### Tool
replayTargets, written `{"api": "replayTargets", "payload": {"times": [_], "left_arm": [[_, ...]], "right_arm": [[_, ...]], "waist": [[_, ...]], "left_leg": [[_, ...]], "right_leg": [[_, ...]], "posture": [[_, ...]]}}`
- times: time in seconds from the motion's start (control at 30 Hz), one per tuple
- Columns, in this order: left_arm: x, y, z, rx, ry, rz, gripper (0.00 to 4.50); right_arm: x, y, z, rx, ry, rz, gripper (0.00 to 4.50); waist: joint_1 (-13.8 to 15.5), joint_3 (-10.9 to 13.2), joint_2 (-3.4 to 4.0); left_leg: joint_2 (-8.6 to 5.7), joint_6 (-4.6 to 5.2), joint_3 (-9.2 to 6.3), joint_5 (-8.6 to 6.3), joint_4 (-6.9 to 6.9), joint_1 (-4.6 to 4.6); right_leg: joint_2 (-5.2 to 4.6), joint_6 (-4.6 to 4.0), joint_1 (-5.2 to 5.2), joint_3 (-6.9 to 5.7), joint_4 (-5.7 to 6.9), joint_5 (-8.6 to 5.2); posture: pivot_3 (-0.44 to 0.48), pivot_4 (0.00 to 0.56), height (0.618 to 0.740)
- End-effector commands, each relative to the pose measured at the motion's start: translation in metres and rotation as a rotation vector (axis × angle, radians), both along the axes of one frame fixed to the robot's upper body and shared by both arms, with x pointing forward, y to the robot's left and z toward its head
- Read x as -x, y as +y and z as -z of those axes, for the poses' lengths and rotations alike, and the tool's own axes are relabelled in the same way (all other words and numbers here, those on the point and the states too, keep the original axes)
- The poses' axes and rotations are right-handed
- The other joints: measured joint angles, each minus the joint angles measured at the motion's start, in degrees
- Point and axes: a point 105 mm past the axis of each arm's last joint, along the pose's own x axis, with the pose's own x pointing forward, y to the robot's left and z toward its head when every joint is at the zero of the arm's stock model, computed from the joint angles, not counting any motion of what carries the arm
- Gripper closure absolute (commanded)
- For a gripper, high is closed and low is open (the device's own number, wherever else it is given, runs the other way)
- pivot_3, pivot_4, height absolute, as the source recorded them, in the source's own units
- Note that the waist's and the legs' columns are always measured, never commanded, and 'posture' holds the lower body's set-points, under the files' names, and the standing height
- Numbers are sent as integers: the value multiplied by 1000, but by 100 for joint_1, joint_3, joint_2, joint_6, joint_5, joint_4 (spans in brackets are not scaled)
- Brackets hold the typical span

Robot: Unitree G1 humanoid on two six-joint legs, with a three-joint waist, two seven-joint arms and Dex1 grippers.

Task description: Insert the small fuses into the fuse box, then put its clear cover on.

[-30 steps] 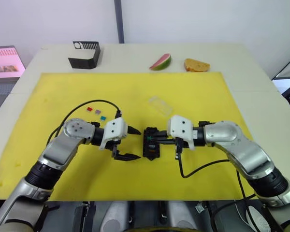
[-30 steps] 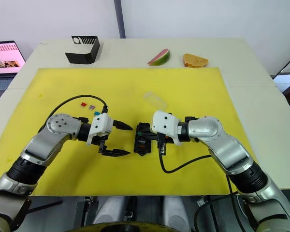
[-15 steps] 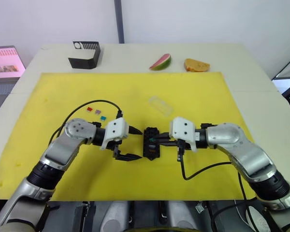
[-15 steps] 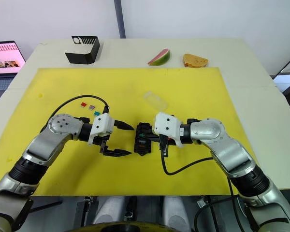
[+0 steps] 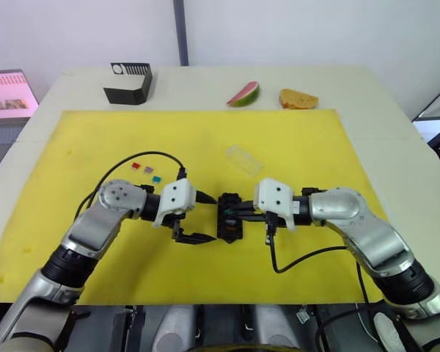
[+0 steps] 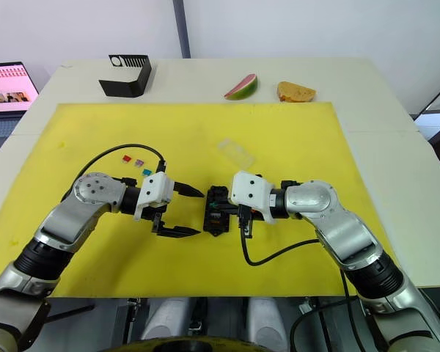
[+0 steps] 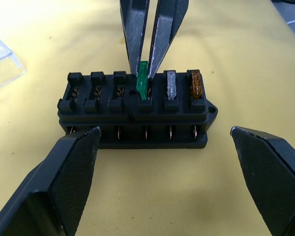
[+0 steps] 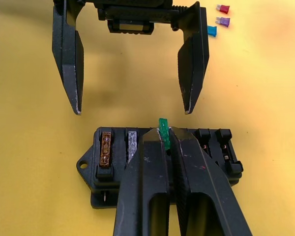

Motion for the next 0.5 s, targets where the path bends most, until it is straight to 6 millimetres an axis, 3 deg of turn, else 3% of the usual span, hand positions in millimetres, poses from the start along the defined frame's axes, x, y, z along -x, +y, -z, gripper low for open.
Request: {"api": "replayTargets", "payload": {"times": [0.03, 0.5], "left_arm": [[-1, -3, -13, 15, -57, 12, 47], [-2, -6, -14, 20, -61, 14, 47]], "right_arm": [[4, 5, -5, -8, -28, -36, 4500], [6, 0, 8, 67, -78, -59, 4500]], "waist": [[-1, 0, 0], [-2, -2, -1]], "left_leg": [[0, 0, 0, 0, 0, 0], [0, -2, 0, 1, 2, 2]], "right_leg": [[0, 0, 0, 0, 0, 0], [3, 0, 2, -1, 3, 0]], "posture": [[0, 150, 740], [0, 150, 740]]}}
